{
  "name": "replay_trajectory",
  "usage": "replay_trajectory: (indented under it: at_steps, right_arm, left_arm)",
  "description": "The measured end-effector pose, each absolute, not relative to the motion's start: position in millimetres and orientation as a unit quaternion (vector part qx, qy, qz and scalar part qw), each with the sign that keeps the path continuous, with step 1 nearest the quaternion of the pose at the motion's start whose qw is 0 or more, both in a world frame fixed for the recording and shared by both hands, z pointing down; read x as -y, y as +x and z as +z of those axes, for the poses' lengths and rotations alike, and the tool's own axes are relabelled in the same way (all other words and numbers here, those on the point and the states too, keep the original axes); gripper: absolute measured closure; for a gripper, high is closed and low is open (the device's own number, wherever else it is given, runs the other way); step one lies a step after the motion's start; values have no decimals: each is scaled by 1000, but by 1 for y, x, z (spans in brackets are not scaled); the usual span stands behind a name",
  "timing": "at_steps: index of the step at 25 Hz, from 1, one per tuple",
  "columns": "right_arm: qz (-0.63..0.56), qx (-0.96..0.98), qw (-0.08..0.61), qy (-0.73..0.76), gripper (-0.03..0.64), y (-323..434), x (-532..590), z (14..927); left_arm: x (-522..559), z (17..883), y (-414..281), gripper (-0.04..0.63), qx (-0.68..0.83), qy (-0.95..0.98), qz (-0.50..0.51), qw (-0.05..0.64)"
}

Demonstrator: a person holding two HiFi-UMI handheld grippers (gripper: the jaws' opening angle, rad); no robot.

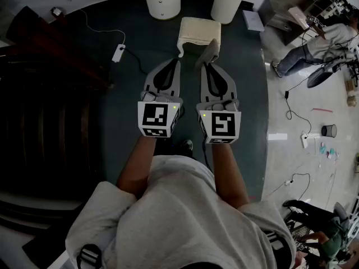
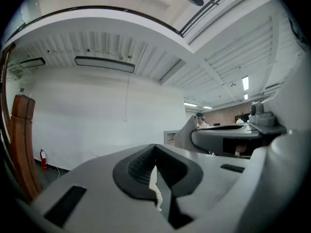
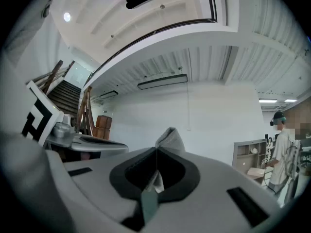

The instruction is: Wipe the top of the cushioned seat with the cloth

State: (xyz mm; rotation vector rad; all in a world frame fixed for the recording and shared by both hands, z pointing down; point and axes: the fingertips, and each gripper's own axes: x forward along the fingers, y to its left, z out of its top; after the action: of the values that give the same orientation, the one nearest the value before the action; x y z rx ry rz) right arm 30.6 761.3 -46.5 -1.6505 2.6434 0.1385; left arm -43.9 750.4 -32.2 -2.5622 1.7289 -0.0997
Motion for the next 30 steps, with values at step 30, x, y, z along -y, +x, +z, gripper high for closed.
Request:
replay_trajectory:
  at_steps: [30]
  right_arm:
    - [-8,-863,-130,-488,600,-41,-688,33]
  left_arm:
    - [-677,72,-145,581,-570,-813,-72,-94]
